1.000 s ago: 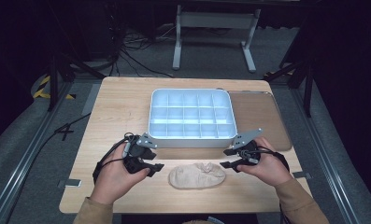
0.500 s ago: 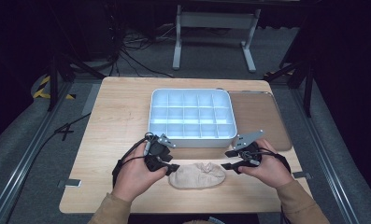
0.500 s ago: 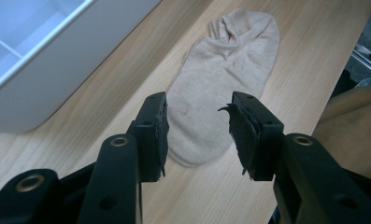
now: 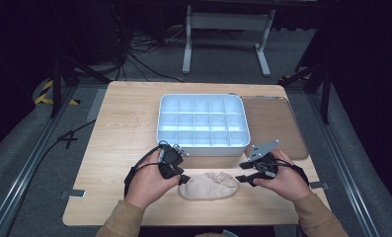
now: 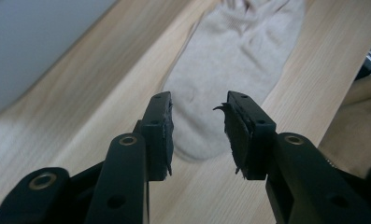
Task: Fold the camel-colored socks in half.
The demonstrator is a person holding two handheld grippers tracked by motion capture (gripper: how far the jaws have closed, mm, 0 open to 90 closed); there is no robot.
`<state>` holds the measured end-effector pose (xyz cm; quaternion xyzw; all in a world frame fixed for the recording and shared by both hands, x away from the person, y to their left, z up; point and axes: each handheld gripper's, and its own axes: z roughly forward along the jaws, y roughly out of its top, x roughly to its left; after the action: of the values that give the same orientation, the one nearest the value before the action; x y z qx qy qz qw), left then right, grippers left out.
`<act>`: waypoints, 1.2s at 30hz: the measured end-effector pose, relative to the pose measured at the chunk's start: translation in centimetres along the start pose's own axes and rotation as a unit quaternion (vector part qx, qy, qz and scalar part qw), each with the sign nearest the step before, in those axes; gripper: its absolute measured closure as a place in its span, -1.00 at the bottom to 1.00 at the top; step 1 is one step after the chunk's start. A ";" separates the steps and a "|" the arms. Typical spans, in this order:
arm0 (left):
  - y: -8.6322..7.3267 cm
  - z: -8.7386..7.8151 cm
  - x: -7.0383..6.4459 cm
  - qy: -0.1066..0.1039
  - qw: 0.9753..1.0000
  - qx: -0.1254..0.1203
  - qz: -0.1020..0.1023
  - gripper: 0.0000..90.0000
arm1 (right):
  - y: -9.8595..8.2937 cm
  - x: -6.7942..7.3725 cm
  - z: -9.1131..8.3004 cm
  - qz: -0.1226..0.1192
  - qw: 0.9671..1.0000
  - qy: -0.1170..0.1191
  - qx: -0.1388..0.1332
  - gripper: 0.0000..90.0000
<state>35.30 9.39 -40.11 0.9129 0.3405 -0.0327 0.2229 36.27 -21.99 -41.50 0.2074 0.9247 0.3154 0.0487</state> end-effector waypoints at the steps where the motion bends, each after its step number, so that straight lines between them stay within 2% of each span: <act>1: 0.0 0.3 0.1 0.001 1.000 0.006 -0.003 0.38 | 0.0 0.0 0.0 -0.001 1.000 0.000 0.000 0.11; 3: -0.1 0.8 0.3 -0.001 1.000 0.021 -0.008 0.38 | 0.0 0.1 0.1 0.000 1.000 0.004 -0.001 0.11; 8: -0.3 1.6 0.5 0.004 0.999 0.034 -0.018 0.39 | 0.1 0.2 0.2 -0.005 1.000 0.006 0.002 0.10; 10: -0.3 2.0 0.6 0.005 0.999 0.033 -0.012 0.41 | 0.1 0.2 0.3 -0.004 1.000 0.005 0.003 0.10; 13: -0.3 2.4 0.6 0.005 0.999 0.046 -0.004 0.41 | 0.1 0.2 0.3 -0.005 1.000 0.005 0.004 0.09; 19: -0.4 3.2 0.8 0.016 0.997 0.069 -0.014 0.47 | 0.1 0.3 0.4 -0.008 1.000 0.005 0.006 0.09; 26: -0.4 3.6 0.5 0.010 0.997 0.076 -0.012 0.58 | 0.1 0.4 0.5 -0.010 1.000 0.007 0.007 0.09; 31: -0.3 4.2 0.3 0.020 0.996 0.087 -0.009 0.56 | 0.2 0.4 0.5 -0.013 1.000 0.005 0.008 0.09; 36: -0.2 4.3 0.0 0.028 0.996 0.088 -0.015 0.57 | 0.2 0.6 0.7 -0.016 1.000 0.007 0.013 0.10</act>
<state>35.55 7.67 -44.05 0.9242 0.3562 -0.0402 0.1315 35.90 -21.20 -41.86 0.1908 0.9322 0.3042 0.0447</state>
